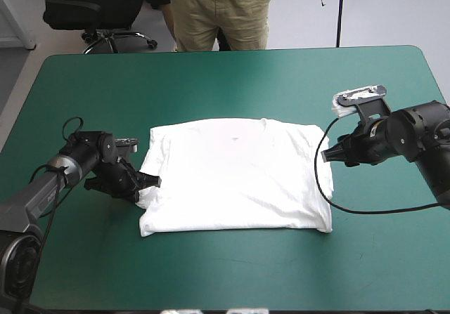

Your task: Fold the cloth

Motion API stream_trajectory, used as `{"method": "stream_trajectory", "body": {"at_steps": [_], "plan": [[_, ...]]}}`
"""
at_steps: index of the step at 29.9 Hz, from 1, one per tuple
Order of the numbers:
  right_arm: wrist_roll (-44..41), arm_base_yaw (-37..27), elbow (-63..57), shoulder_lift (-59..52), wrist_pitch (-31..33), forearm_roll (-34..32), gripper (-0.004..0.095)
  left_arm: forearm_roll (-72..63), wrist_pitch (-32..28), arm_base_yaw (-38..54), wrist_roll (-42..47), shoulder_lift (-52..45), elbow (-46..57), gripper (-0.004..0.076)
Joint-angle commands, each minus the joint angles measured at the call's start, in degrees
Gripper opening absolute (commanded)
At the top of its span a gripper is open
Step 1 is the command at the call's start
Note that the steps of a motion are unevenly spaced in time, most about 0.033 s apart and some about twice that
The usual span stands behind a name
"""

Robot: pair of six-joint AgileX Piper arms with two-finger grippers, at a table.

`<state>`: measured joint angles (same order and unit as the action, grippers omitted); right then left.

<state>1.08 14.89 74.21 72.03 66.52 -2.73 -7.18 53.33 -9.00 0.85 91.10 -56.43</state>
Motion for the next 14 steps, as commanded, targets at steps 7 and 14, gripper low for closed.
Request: {"method": "stream_trajectory", "body": {"at_steps": [7,14], "plan": [[0.06,-0.45,1.86,-1.51,-1.74,-0.06,0.0472,0.01,-0.41,-0.12,0.56,-6.99,-7.25,-0.0017],[0.06,-0.45,1.86,-1.51,-1.74,-0.06,0.0472,-8.72,-2.03,-2.58,-3.81,-7.27,-9.73,-0.0017]]}}
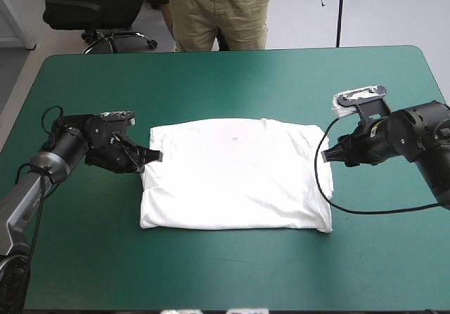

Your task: Fold the cloth

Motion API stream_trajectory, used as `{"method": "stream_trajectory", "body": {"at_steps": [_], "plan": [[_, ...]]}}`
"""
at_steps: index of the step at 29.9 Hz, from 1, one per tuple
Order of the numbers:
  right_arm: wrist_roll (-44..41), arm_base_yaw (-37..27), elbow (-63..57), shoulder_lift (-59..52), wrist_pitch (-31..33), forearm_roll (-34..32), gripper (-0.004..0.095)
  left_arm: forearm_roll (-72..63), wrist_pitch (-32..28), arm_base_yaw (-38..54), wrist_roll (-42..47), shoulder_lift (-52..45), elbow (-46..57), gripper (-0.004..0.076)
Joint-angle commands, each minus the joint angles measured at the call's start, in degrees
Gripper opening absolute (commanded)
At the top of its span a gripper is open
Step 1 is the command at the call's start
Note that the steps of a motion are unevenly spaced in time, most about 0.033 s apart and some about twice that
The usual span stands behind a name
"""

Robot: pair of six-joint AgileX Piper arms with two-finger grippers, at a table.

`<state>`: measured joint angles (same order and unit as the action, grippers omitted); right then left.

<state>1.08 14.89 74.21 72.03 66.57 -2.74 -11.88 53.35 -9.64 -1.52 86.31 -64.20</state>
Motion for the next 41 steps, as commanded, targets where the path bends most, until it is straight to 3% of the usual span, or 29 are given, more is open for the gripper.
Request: {"method": "stream_trajectory", "body": {"at_steps": [1,10,19,22,27,30,36,41], "plan": [[0.06,-0.45,1.86,-1.51,-1.79,-0.06,0.0472,-4.02,-2.49,-3.25,-1.44,-2.36,-1.96,-0.0017],[0.06,-0.45,1.86,-1.51,-1.72,-0.06,0.0472,-3.90,-5.69,-13.94,-1.44,2.83,-1.96,-0.0017],[-0.03,-0.45,1.86,-1.51,-1.58,-0.06,0.0472,-4.53,-4.57,-14.97,-3.43,7.89,-1.96,-0.0012],[-0.44,-0.45,1.86,-1.51,-1.58,-0.06,0.0472,-5.37,-3.37,-14.97,-8.60,7.89,-2.28,0.0047],[-0.44,-0.45,1.86,-1.51,-1.80,-0.06,0.0473,-5.52,0.86,-14.97,-8.59,7.30,-6.52,0.0274],[-0.44,-0.45,1.86,-1.51,-1.68,-0.06,0.0473,-5.06,0.17,-14.97,-7.62,5.79,-9.85,0.0364],[-1.08,-0.45,1.86,-1.51,-1.08,-0.01,0.0473,1.18,-0.06,-14.86,-3.64,3.05,-13.57,0.0468],[-2.37,-0.45,1.86,-1.51,-1.08,-0.01,0.0473,8.55,5.81,-14.72,2.58,2.81,-13.79,0.0477]]}}
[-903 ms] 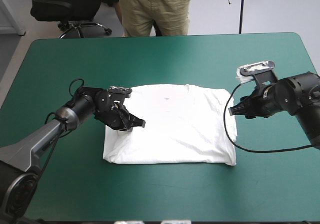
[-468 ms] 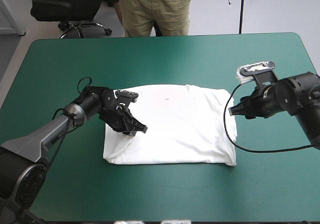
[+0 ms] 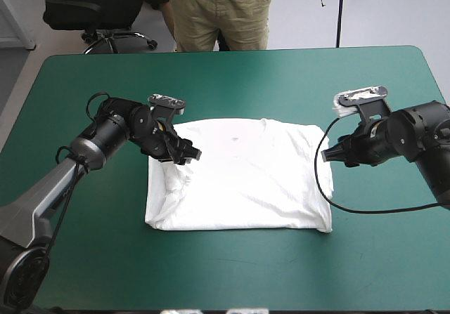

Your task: Fold the cloth

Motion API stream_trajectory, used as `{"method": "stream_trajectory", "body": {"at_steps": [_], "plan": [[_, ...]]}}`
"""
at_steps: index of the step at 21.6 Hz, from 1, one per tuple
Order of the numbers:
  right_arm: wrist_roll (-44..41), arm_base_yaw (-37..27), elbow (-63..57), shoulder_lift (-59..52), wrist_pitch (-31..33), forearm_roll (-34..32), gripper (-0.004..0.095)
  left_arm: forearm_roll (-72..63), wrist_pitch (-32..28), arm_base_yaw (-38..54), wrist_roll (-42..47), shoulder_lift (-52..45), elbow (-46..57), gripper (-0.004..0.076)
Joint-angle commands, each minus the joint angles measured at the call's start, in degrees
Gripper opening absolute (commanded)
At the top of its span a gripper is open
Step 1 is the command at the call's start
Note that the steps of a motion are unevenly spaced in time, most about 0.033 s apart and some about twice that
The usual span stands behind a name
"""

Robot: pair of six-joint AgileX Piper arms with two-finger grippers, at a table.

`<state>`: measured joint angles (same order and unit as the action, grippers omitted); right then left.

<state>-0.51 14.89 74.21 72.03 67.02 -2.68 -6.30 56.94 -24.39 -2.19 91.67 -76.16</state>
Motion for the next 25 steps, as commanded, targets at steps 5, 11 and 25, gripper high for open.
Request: {"method": "stream_trajectory", "body": {"at_steps": [5,11,25], "plan": [[-1.19,-0.45,1.86,-1.51,-1.54,-0.07,0.0473,4.15,8.50,4.55,5.24,-6.43,-1.36,0.0476],[-1.27,-0.45,1.86,-1.51,-1.73,-0.07,0.0473,4.12,11.17,5.47,10.55,-15.30,7.91,0.0475],[-1.41,-0.45,1.86,-1.51,-1.38,-0.07,0.0472,1.96,-2.78,-0.91,19.87,-16.56,29.17,0.0475]]}}
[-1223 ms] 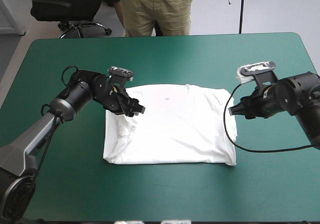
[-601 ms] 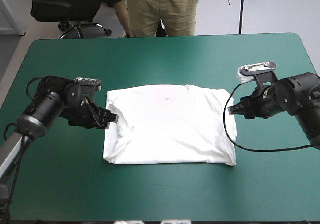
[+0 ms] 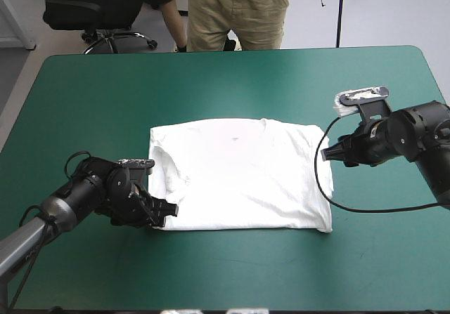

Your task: Fold the cloth

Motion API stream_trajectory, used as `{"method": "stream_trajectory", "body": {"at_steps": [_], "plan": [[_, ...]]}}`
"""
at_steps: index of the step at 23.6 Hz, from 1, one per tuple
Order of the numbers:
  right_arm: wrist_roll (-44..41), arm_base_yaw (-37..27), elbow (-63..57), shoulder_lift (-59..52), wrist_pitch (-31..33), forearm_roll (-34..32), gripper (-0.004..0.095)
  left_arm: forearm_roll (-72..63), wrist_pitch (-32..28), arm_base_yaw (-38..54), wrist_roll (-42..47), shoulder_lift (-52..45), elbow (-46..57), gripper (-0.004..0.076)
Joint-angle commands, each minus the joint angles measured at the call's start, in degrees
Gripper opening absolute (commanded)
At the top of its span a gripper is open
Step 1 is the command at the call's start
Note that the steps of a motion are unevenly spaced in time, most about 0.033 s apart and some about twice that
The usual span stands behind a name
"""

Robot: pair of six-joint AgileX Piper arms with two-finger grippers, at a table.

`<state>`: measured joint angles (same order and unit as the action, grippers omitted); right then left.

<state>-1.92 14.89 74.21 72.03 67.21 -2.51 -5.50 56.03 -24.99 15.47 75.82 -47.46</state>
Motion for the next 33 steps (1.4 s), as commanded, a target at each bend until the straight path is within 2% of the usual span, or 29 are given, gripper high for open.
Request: {"method": "stream_trajectory", "body": {"at_steps": [1,7,10,12,16,17,20,21,22,24,26,30,33], "plan": [[0.00,-0.45,1.86,-1.51,-1.57,-0.24,0.0473,2.15,-2.38,-0.30,2.74,-0.28,1.10,0.0475],[0.00,-0.45,1.86,-1.51,-1.57,0.02,0.0472,4.16,-5.93,-0.30,3.12,4.09,2.19,0.0468],[0.00,-0.45,1.86,-1.51,-1.14,0.79,0.0472,4.16,-6.66,-0.30,3.12,7.04,2.19,0.0422],[0.00,-0.45,1.86,-1.51,-0.83,1.34,0.0473,3.97,-6.66,-0.30,3.01,8.91,2.19,0.0337],[3.15,-0.45,1.86,-1.51,2.68,5.07,0.0474,2.31,-6.81,-0.30,0.60,9.97,2.19,0.0013],[4.91,-0.45,1.62,-1.51,4.34,7.54,0.0488,1.76,-7.55,-0.30,0.17,9.97,2.19,-0.0009],[5.11,-0.05,0.36,-1.51,4.34,11.54,0.0512,1.15,-7.76,-0.30,-0.32,9.97,2.19,-0.0011],[2.73,1.39,-0.89,-1.51,4.34,11.45,0.0511,1.15,-7.48,-0.30,-0.41,9.97,2.19,-0.0011],[1.92,2.47,-1.81,-1.51,4.34,10.90,0.0511,1.15,-7.48,-0.30,-0.77,9.97,2.19,-0.0011],[-2.52,6.68,-5.06,-1.51,4.06,5.65,0.0511,1.03,-7.48,-0.30,-0.77,9.97,2.19,-0.0011],[-8.10,10.89,-10.05,-1.51,-0.52,-0.73,0.0511,0.91,-7.36,-0.30,-1.70,9.97,2.19,-0.0011],[-14.45,11.13,-18.95,-1.51,-8.41,-0.03,0.0509,0.91,-7.27,-0.30,-1.70,9.97,2.19,-0.0011],[-14.85,11.13,-23.63,-1.51,-12.43,1.92,0.0509,0.91,-7.27,-0.30,-1.70,9.97,2.19,-0.0011]]}}
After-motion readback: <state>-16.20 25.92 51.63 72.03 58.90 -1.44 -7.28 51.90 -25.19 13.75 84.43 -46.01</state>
